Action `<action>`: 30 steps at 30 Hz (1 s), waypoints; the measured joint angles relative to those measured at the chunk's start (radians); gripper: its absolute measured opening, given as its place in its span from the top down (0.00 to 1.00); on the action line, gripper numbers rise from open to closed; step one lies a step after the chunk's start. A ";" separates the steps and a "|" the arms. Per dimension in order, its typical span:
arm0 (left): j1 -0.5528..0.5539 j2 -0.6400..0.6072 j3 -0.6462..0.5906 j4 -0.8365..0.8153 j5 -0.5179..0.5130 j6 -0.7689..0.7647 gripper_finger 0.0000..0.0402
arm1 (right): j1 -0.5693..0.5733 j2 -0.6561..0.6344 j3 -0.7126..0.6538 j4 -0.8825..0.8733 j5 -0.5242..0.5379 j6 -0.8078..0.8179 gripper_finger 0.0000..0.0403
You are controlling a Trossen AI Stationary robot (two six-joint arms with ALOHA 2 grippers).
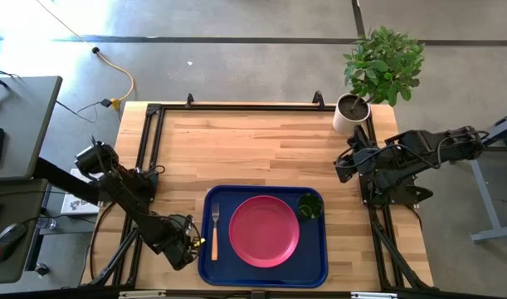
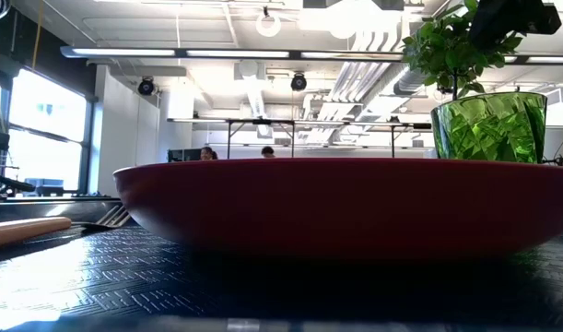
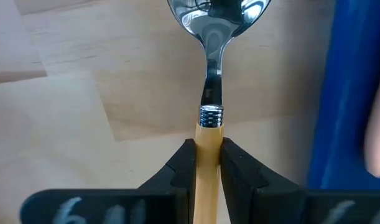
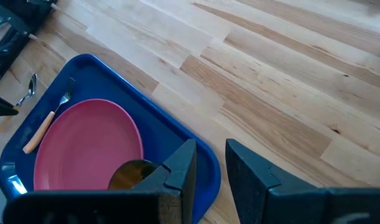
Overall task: Pick and place plate/cup/fork/spoon on tray
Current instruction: Put the yellow spoon on the blue tray to the left of the pink plate
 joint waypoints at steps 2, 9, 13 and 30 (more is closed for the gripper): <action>0.000 -0.008 0.001 0.001 -0.003 0.000 0.90 | 0.000 0.000 0.000 0.002 0.000 0.000 0.80; 0.006 -0.040 0.026 -0.010 -0.062 0.012 0.90 | 0.000 0.000 0.000 0.002 0.000 0.000 0.80; 0.021 -0.044 0.057 -0.022 -0.117 0.020 0.90 | 0.000 0.000 0.000 0.001 0.000 0.000 0.80; 0.126 -0.045 0.184 -0.031 -0.344 0.053 0.90 | 0.000 0.000 0.000 0.001 0.000 0.000 0.80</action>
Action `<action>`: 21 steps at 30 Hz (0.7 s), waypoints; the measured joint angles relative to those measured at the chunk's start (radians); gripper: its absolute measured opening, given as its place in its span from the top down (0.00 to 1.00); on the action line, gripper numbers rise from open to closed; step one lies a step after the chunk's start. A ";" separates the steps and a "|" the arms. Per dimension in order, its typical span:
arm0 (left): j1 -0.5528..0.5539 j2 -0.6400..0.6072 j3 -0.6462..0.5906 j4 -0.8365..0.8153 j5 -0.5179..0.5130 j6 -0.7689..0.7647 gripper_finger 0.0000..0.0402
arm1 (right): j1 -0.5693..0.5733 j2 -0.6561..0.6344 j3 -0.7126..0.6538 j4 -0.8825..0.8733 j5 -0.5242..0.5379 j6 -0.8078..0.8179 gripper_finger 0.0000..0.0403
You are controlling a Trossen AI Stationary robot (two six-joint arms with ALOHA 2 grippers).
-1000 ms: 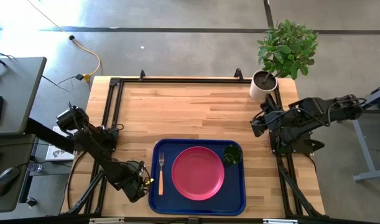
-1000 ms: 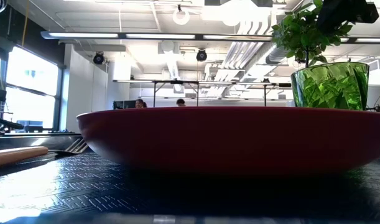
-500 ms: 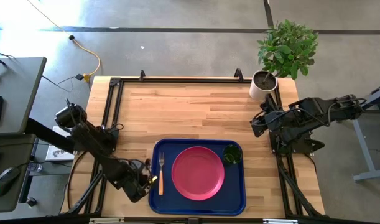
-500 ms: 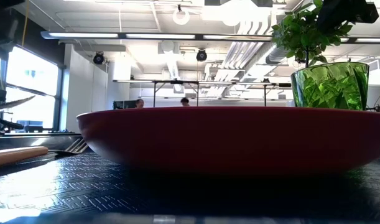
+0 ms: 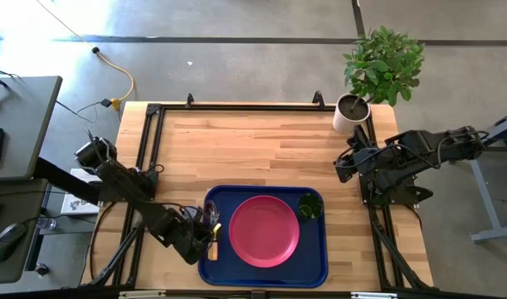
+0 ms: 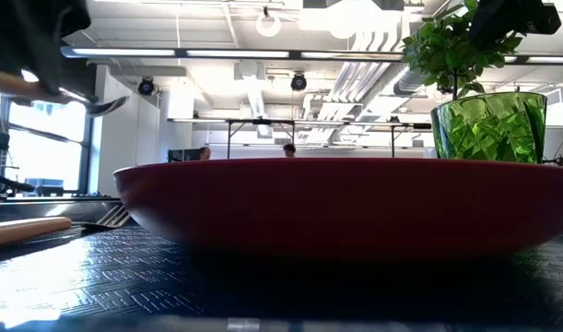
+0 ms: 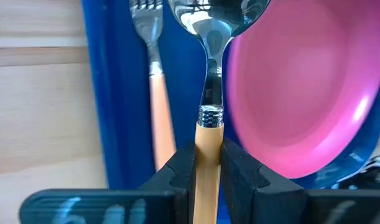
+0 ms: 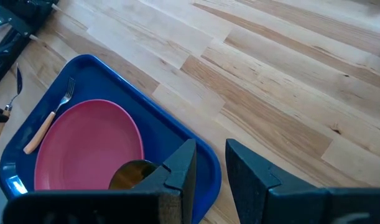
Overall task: Pick and place plate/cup/fork/spoon on tray
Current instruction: Put the yellow spoon on the blue tray to the left of the pink plate
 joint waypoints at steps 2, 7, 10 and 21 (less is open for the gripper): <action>0.014 0.000 0.008 0.001 -0.006 0.000 0.90 | 0.000 0.000 0.000 0.000 0.000 0.000 0.80; 0.039 0.000 0.014 0.024 -0.024 0.001 0.90 | 0.000 0.000 0.000 0.000 0.000 0.000 0.80; 0.042 0.000 0.014 0.060 -0.028 0.018 0.90 | 0.000 0.000 0.000 0.000 0.000 0.000 0.80; 0.044 0.000 0.014 0.245 -0.059 0.142 0.90 | 0.000 0.000 0.000 0.000 0.006 0.003 0.80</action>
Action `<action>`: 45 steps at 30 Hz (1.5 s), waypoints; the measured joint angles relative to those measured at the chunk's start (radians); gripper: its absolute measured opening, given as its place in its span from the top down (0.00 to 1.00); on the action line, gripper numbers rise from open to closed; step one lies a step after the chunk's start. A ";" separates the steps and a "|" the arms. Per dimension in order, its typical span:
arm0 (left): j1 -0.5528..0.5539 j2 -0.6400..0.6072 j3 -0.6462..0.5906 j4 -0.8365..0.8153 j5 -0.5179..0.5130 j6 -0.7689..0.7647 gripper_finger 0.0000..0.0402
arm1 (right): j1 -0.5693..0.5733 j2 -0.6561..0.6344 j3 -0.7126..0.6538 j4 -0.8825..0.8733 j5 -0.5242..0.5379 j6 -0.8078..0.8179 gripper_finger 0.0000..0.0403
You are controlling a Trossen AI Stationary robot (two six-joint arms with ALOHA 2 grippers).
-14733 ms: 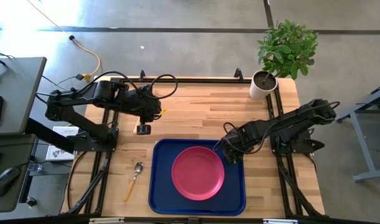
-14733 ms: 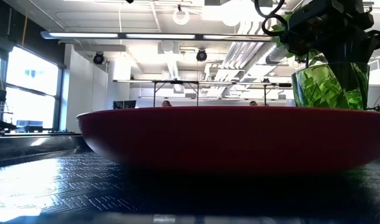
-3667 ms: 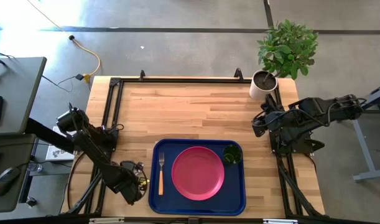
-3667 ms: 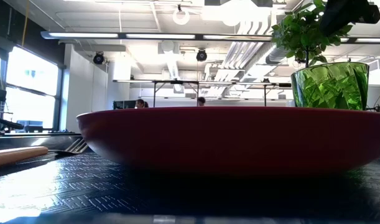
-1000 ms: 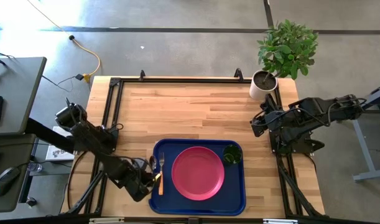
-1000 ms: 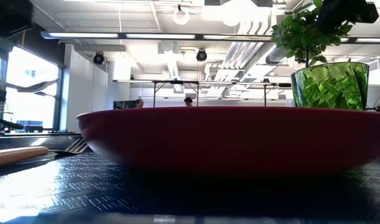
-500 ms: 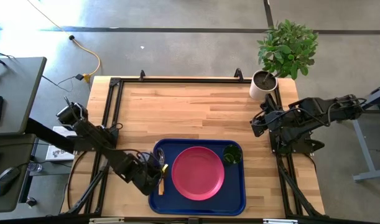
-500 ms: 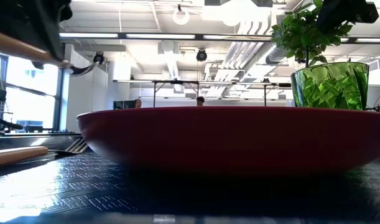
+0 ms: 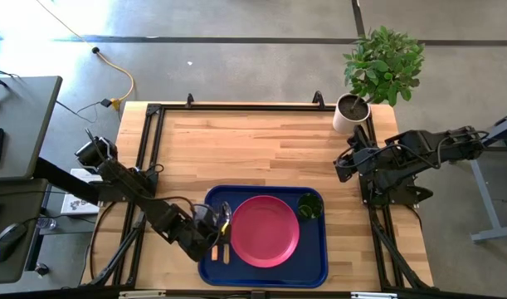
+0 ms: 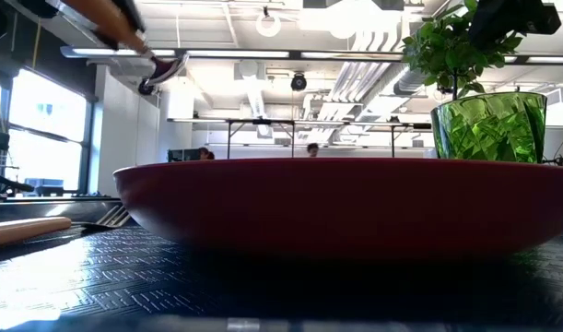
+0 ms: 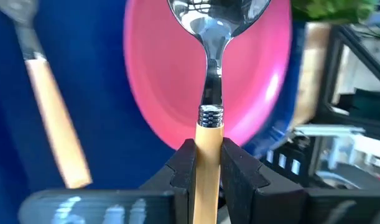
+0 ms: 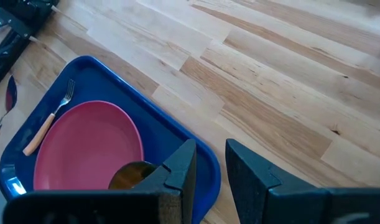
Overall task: Pick and place plate/cup/fork/spoon on tray
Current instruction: Put the yellow spoon on the blue tray to the left of the pink plate
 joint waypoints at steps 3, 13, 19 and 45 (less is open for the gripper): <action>0.000 0.000 0.000 0.030 0.000 0.023 0.90 | 0.000 0.000 0.000 0.000 0.000 0.023 0.80; -0.010 0.016 0.000 -0.040 0.021 -0.037 0.90 | 0.000 0.000 0.000 0.000 -0.002 0.041 0.80; -0.006 0.081 0.000 -0.054 0.064 -0.069 0.90 | 0.000 0.000 0.000 0.000 -0.002 0.041 0.80; 0.089 0.193 0.000 -0.096 0.231 -0.063 0.90 | 0.000 0.000 0.000 -0.004 -0.003 0.041 0.80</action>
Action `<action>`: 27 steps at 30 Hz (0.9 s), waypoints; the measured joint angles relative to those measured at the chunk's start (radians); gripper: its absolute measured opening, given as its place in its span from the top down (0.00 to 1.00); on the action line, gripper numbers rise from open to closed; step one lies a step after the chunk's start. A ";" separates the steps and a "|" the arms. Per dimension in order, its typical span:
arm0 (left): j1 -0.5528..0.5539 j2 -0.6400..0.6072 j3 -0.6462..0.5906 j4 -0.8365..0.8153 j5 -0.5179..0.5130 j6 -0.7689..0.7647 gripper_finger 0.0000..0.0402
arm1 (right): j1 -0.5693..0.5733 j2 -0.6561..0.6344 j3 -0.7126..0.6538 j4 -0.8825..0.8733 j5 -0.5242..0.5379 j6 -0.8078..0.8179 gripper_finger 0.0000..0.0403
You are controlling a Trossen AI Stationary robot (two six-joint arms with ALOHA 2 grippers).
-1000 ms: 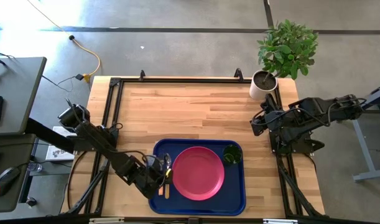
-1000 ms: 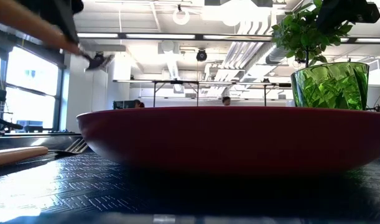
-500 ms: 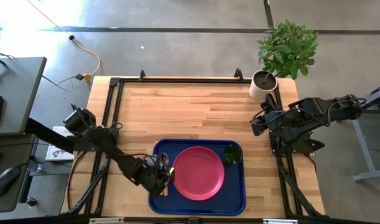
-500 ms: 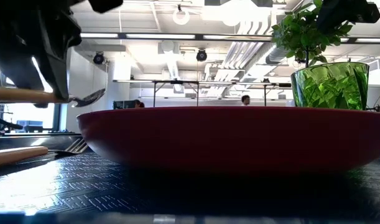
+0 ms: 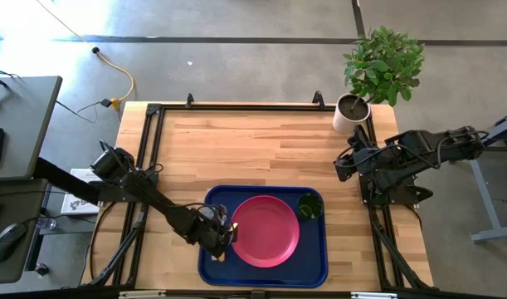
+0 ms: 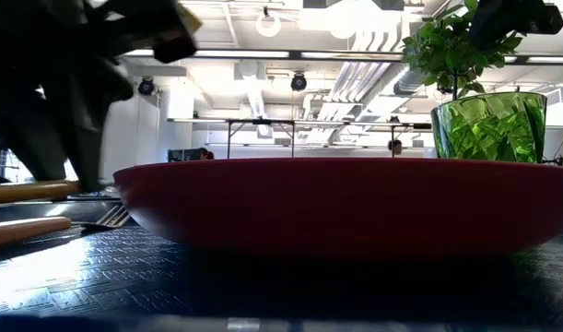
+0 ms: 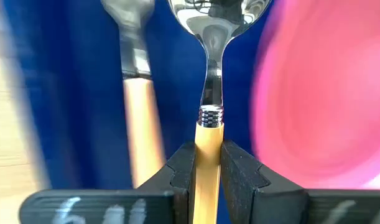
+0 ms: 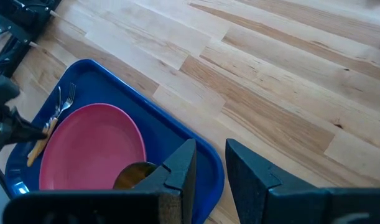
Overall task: Pick and place plate/cup/fork/spoon on tray
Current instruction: Put the yellow spoon on the blue tray to the left of the pink plate
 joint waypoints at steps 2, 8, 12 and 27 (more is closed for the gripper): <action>0.007 0.007 0.001 0.008 0.001 0.006 0.90 | 0.000 0.000 0.000 0.000 0.000 0.000 0.80; 0.031 0.012 -0.001 -0.003 0.001 0.028 0.90 | 0.000 0.000 0.000 0.000 0.000 0.000 0.80; 0.044 0.018 -0.001 0.008 0.002 0.035 0.90 | 0.000 0.000 0.000 0.000 0.000 0.000 0.80; 0.061 0.068 0.001 0.059 0.052 0.045 0.90 | 0.000 0.000 0.000 0.000 -0.004 0.000 0.80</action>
